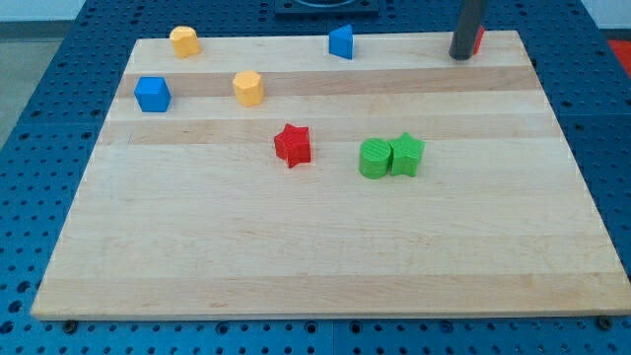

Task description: Move arm away from red circle

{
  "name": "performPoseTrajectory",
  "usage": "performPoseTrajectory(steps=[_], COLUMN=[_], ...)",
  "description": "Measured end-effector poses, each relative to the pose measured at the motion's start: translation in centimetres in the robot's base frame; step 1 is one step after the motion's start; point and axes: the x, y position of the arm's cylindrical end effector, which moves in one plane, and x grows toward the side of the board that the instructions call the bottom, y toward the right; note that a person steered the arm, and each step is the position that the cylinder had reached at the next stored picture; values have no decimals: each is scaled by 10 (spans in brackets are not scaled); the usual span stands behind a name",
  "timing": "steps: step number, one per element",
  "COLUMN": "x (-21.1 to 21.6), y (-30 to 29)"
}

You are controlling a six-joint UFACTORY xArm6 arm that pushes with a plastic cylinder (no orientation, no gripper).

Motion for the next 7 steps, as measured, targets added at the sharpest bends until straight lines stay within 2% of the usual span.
performPoseTrajectory(steps=[1, 2, 4, 7], x=[8, 37, 57, 118], y=[0, -3, -11, -75])
